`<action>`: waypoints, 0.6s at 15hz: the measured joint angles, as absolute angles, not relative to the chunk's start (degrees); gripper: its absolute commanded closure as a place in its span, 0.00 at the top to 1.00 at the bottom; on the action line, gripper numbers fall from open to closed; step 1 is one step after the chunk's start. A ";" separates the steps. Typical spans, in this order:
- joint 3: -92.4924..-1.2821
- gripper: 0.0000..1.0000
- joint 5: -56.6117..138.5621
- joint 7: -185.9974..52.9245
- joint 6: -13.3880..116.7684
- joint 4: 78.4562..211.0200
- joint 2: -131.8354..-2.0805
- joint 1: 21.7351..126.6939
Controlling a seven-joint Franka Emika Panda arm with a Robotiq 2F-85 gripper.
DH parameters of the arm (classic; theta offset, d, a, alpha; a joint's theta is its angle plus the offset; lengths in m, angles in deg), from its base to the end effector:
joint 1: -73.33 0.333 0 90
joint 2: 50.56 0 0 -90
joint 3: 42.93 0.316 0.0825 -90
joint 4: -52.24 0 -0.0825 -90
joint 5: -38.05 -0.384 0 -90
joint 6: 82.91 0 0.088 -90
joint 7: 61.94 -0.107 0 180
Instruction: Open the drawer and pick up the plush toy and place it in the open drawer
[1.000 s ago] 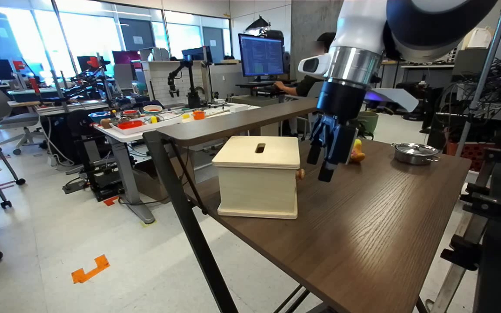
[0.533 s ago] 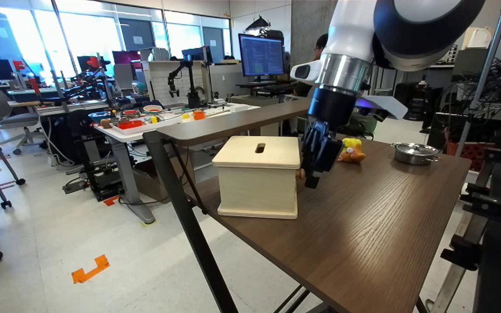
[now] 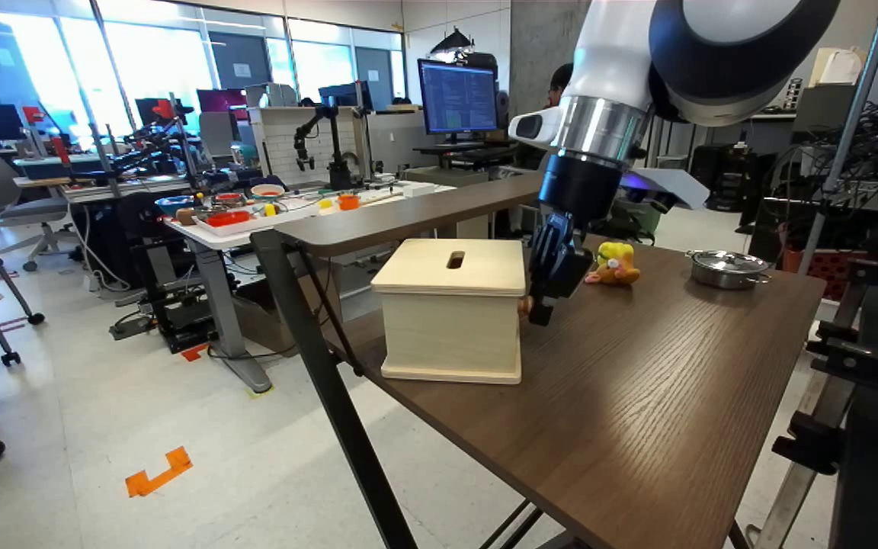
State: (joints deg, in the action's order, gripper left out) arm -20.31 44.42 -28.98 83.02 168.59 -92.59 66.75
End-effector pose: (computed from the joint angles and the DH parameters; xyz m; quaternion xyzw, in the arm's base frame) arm 0.5793 0.1722 0.1239 -0.9029 -0.4051 -0.1114 0.0914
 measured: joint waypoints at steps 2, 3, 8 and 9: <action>-20.30 0.06 44.43 -28.85 83.02 168.60 -92.59 66.75; -20.29 0.06 44.43 -28.75 83.02 168.62 -92.59 66.74; -20.08 0.06 44.43 -28.42 83.03 168.80 -92.58 66.46; -19.95 0.06 44.43 -28.32 83.03 168.89 -92.57 66.29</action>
State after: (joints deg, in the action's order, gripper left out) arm -19.95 44.43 -28.32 83.03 168.89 -92.57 66.29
